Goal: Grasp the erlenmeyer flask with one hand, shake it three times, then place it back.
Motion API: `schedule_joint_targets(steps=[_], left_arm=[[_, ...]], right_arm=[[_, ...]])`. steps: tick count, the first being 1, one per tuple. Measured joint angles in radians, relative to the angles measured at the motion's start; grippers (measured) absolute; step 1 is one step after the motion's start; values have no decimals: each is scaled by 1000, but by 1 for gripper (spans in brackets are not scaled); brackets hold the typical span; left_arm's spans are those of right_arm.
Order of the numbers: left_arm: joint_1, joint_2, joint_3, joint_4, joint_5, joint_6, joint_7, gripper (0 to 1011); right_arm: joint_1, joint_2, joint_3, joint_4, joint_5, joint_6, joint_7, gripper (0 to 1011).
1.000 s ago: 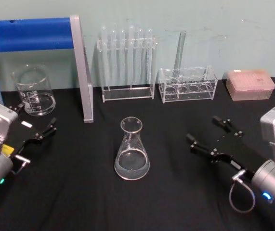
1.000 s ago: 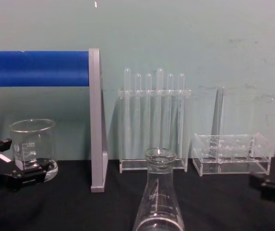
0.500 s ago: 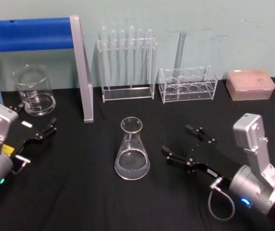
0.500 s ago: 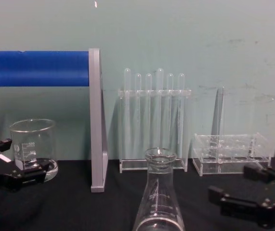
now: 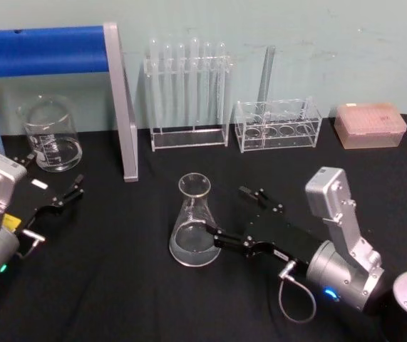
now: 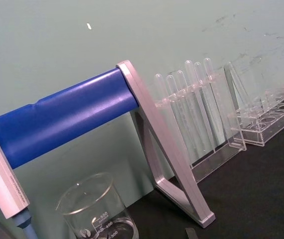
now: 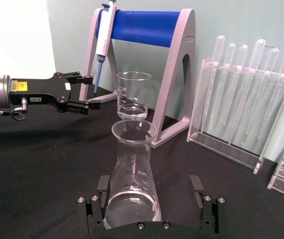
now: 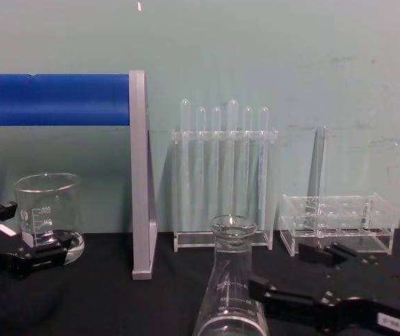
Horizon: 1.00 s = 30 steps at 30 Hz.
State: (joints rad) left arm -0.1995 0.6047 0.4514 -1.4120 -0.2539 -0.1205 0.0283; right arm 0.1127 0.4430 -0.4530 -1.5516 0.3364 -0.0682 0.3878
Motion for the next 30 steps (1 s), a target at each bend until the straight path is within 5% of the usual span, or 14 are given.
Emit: schedule_joint_targets(steps=[30], left_arm=[[0,0,0,0,0,0,0,1001]], right_arm=[[119,-151,-25,152,-94,-21,45,1000]])
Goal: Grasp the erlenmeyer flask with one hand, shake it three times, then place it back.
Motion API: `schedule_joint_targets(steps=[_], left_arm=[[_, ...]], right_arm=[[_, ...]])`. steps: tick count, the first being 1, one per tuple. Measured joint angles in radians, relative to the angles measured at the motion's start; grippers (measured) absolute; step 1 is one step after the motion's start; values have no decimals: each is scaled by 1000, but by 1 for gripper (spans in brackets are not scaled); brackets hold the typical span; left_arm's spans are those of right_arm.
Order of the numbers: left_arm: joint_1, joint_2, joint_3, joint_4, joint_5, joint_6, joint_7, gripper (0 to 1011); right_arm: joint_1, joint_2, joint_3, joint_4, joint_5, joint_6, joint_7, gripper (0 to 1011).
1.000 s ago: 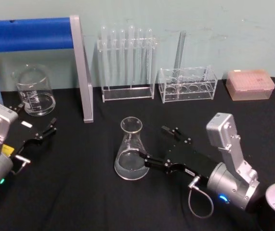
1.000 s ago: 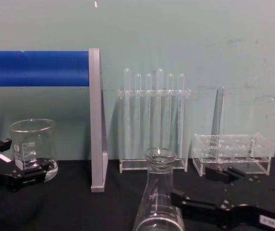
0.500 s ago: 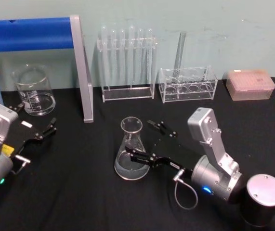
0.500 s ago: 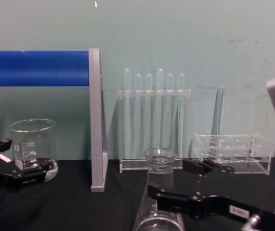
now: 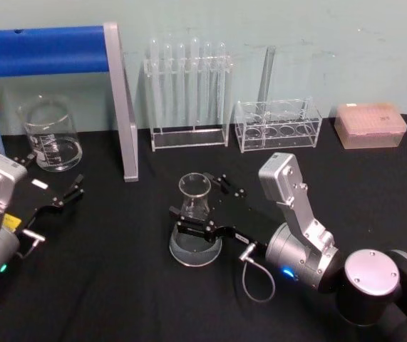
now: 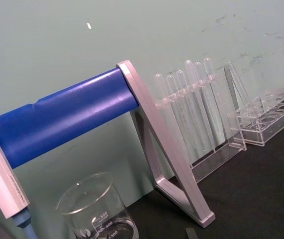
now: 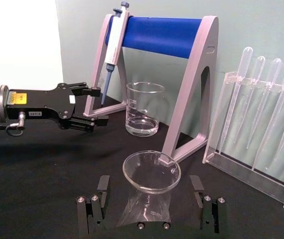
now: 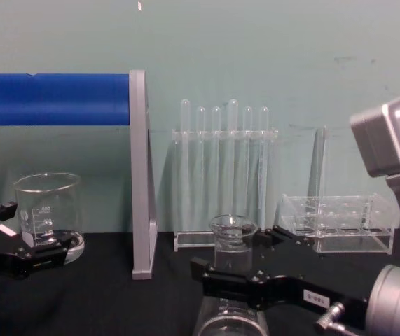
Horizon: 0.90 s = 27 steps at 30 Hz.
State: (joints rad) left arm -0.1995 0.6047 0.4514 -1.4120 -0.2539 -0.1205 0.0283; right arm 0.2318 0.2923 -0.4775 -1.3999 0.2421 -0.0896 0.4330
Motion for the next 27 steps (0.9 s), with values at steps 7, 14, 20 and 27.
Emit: schedule_joint_targets(steps=[7,14,20,27], left_arm=[[0,0,0,0,0,0,0,1001],[0,0,0,0,0,0,0,1001],[0,0,0,0,0,0,0,1001],[0,0,0,0,0,0,0,1001]], right_arm=[[7,-16,4,14,-4,3,-1,1000],[6,-24,12,14,7,17,1,1000],[5,-25,14,14,10,19,1,1000],[4,-24,13,14,11,19,1,1000]])
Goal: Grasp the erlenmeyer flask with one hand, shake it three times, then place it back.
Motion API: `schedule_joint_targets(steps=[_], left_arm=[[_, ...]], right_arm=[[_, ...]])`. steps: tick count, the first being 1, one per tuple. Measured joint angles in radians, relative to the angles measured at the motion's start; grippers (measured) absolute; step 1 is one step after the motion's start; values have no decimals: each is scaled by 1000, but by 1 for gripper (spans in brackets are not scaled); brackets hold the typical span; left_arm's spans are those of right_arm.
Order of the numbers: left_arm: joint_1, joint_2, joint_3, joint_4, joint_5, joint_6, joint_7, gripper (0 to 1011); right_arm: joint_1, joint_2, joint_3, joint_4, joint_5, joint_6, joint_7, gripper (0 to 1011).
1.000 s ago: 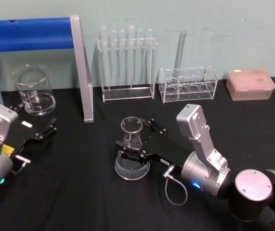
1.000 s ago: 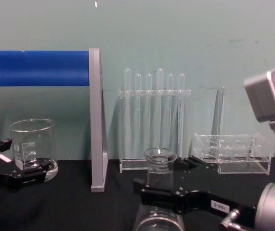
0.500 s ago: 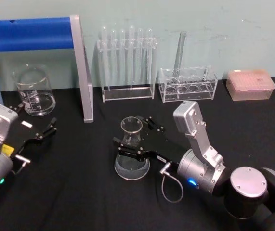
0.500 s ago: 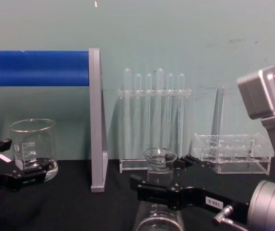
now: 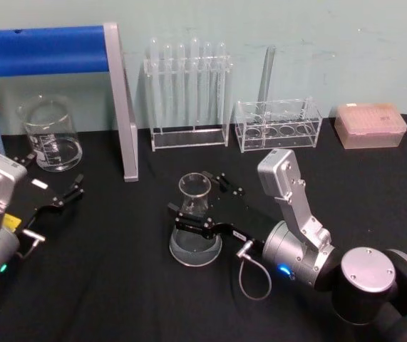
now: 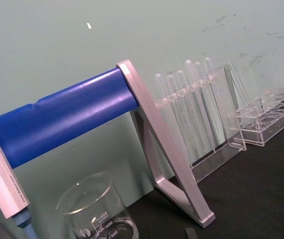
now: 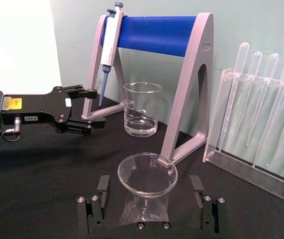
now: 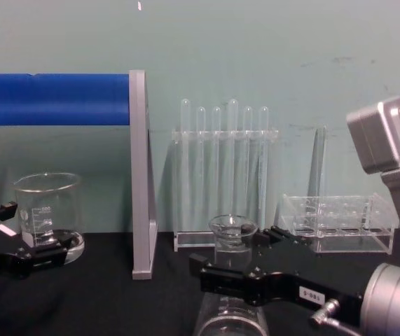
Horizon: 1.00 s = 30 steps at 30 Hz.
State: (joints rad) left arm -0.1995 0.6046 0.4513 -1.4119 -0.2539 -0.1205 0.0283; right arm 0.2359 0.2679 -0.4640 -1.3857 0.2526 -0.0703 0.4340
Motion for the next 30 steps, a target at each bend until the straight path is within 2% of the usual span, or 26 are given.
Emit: schedule_joint_targets(steps=[4,9,10,12,13,15,18,19,20,23,30], left_arm=[[0,0,0,0,0,0,0,1001],[0,0,0,0,0,0,0,1001],[0,0,0,0,0,0,0,1001],[0,0,0,0,0,0,0,1001],[0,0,0,0,0,0,0,1001],[0,0,0,0,0,0,0,1001],[0,0,0,0,0,0,0,1001],[0,0,0,0,0,0,0,1001],[0,0,0,0,0,0,0,1001],[0,0,0,0,0,0,0,1001],[0,0,0,0,0,0,0,1001]], right_arm=[[0,0,0,0,0,0,0,991],[0,1,-1,-1,0,0,0,869],[0,1,-1,-1,0,0,0,869],[0,1,-1,-1,0,0,0,820],[0,1,-1,-1,0,0,0,764],[0,1,-1,-1,0,0,0,733],[0,1,-1,-1,0,0,-1,611],[0,1,-1,-1,0,0,-1,611],[0,1,-1,-1,0,0,-1,549],[0,1,-1,-1,0,0,-1,461],[0,1,-1,-1,0,0,-1,450]])
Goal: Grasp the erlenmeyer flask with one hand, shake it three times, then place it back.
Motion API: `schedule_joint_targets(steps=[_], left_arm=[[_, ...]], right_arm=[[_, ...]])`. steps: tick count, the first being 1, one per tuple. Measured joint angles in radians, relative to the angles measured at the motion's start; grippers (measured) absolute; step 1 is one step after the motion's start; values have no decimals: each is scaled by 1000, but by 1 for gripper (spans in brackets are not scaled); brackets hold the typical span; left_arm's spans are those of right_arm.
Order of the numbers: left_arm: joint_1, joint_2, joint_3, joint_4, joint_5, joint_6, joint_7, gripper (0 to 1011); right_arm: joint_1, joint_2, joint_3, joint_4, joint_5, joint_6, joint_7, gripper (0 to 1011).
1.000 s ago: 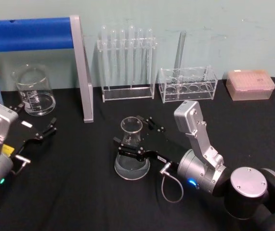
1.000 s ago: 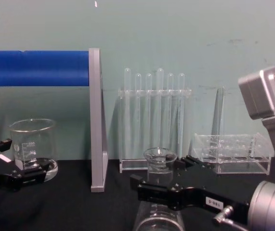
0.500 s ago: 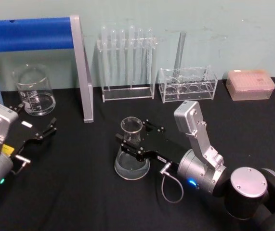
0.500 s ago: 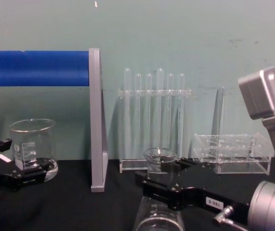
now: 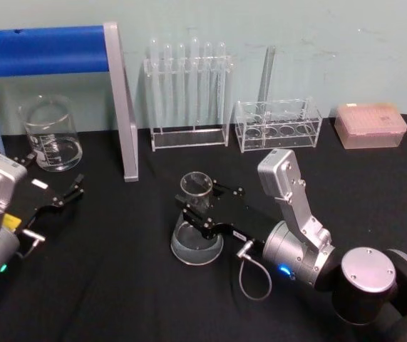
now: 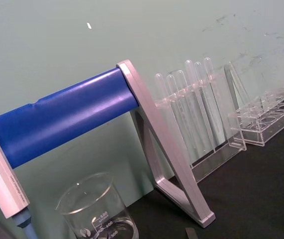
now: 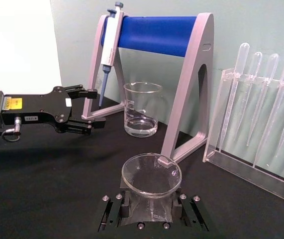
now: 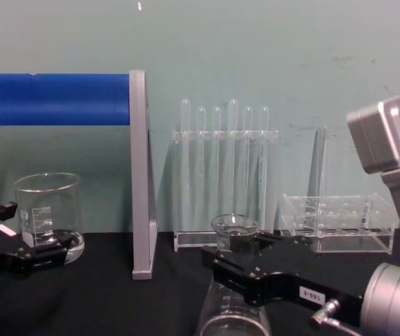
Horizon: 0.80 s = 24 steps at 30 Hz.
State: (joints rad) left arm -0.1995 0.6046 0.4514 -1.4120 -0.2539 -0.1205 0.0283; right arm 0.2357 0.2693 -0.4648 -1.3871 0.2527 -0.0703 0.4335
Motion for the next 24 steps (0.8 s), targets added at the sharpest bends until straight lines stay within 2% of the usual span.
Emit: schedule_joint_targets(steps=[8,24], left_arm=[[0,0,0,0,0,0,0,1001],[0,0,0,0,0,0,0,1001]], right_arm=[[0,3,14,-38,24,-4,9,450],[9,43,57,-164,70,60,-14,450]])
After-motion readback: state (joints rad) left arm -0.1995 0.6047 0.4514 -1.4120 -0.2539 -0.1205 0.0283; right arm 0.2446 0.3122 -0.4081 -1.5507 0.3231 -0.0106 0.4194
